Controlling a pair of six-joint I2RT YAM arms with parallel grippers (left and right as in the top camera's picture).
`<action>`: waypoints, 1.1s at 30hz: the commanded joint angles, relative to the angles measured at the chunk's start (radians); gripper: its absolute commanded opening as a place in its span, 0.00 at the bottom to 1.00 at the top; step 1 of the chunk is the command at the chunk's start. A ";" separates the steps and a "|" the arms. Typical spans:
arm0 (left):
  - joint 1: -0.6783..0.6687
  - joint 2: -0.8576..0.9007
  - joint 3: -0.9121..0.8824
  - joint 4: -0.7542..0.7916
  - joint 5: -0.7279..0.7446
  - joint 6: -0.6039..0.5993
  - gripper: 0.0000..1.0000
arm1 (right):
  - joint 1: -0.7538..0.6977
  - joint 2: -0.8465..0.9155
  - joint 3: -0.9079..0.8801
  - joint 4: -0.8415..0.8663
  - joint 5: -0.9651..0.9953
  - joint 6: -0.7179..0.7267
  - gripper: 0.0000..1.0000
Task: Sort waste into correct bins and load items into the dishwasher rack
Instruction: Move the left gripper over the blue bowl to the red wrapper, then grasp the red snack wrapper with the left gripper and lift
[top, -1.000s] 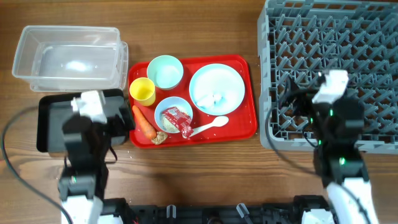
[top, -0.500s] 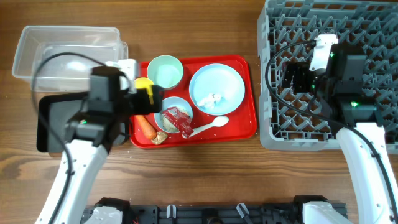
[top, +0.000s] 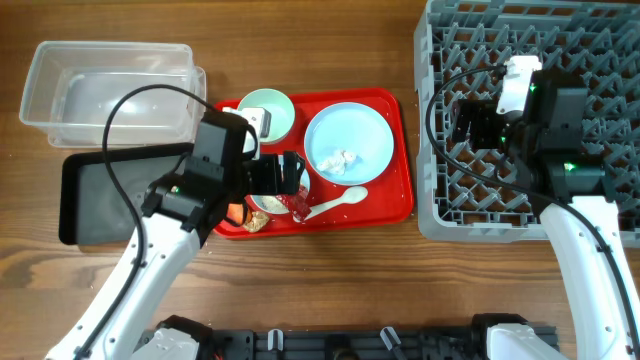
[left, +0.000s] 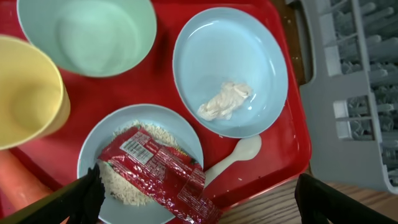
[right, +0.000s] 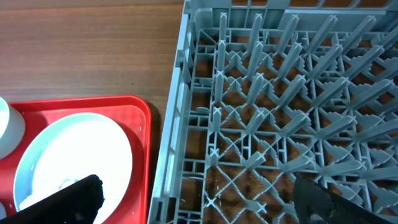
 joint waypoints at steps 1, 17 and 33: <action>-0.004 0.075 0.016 -0.010 0.011 -0.182 1.00 | 0.005 0.007 0.020 0.007 -0.016 0.002 0.99; -0.004 0.353 0.016 -0.005 0.012 -0.354 0.80 | 0.005 0.007 0.019 0.009 -0.016 0.001 1.00; -0.004 0.359 0.016 0.014 0.012 -0.354 0.32 | 0.005 0.007 0.019 0.011 -0.016 0.002 1.00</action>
